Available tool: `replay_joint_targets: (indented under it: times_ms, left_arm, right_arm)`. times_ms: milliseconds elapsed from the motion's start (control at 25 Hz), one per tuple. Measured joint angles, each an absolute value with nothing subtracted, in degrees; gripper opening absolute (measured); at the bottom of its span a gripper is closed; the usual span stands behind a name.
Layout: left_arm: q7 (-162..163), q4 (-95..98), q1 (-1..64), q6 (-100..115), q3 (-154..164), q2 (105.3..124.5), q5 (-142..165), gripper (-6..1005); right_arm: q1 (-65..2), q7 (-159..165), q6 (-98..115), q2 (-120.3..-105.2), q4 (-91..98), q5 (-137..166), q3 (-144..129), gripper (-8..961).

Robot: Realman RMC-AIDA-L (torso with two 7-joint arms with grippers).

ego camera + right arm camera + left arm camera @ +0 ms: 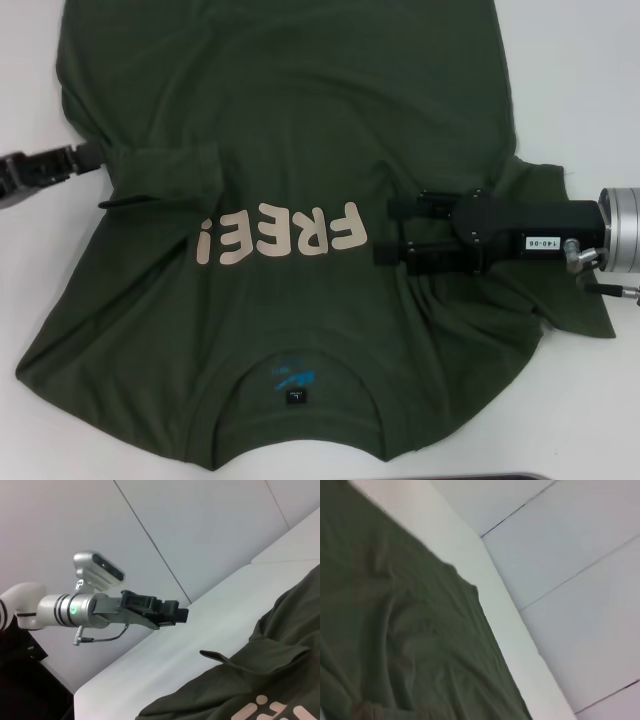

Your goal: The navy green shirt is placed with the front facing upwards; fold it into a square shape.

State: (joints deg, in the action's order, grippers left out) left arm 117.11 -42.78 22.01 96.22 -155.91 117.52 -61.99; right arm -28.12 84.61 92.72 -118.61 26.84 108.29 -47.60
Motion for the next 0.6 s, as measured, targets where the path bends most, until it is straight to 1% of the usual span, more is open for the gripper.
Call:
replay_joint_targets:
  times_ms: [80,240,320,440,520,600]
  left_arm:
    - [115.82,-44.69,21.37,95.97,-155.76,118.42,-61.64,306]
    - [116.35,-45.67,21.34,95.5,-155.47,118.58,-59.72,312]
    - [118.07,-45.69,21.52,95.31,-155.45,118.31,-58.79,390]
    - [121.96,-45.45,21.76,94.94,-155.34,117.3,-57.27,507]
    - [124.99,-44.92,21.77,94.3,-155.21,116.37,-56.45,515]
    - [126.97,-44.55,21.6,93.64,-155.08,115.87,-56.19,522]
  right_arm:
    - [-28.19,84.67,92.72,-118.66,27.09,108.29,-47.53,922]
    - [-28.57,85.67,92.75,-118.51,27.16,108.29,-47.66,922]
    - [-28.64,86.04,92.67,-118.43,27.18,108.29,-47.73,922]
    - [-28.65,86.14,92.28,-118.37,27.2,108.29,-47.74,922]
    - [-28.65,86.55,91.82,-118.28,27.21,108.29,-47.81,922]
    - [-28.66,87.16,91.44,-118.14,27.22,108.36,-47.88,922]
